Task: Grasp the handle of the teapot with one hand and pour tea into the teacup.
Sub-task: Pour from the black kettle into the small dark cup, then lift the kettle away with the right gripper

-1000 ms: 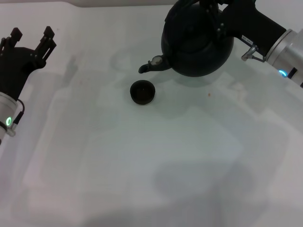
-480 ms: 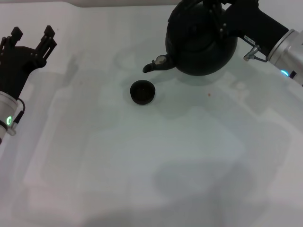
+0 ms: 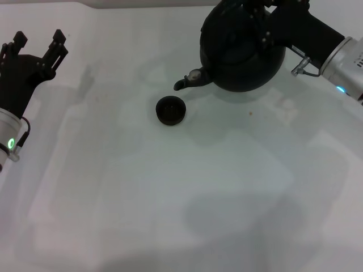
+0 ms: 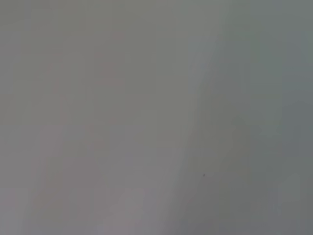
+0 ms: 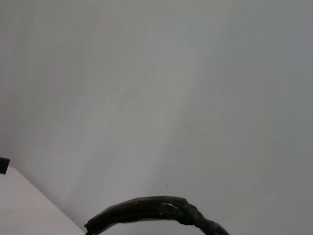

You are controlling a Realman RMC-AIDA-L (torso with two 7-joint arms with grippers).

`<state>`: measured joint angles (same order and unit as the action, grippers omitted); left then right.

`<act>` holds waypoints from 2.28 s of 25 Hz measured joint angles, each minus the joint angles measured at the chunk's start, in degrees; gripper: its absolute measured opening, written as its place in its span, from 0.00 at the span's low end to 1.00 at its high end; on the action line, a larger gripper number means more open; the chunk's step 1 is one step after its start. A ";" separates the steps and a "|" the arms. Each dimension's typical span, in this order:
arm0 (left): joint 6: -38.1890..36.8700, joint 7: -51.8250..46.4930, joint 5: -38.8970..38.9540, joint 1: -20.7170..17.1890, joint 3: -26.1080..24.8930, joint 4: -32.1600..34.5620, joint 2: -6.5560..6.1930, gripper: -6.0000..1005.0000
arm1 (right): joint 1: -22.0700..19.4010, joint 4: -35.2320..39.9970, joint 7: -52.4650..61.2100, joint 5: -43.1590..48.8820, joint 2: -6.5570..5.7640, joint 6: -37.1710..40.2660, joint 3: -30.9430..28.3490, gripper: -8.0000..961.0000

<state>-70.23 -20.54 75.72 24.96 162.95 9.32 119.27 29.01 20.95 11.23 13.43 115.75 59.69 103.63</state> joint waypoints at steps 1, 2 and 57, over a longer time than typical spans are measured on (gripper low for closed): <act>0.00 0.00 0.00 0.01 0.00 0.00 0.00 0.88 | 0.00 -0.01 -0.25 0.00 0.00 -0.10 0.02 0.17; 0.00 -0.02 0.01 0.04 0.00 0.00 0.00 0.88 | 0.00 -0.02 -0.35 0.00 0.00 -0.21 0.03 0.17; 1.24 -0.11 0.28 0.32 0.00 0.09 0.00 0.88 | 0.00 0.49 -9.80 0.10 0.27 -0.35 1.57 0.15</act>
<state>-68.99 -20.66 76.00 25.28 162.95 9.40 119.27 29.00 21.45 1.43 13.53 116.02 59.35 105.20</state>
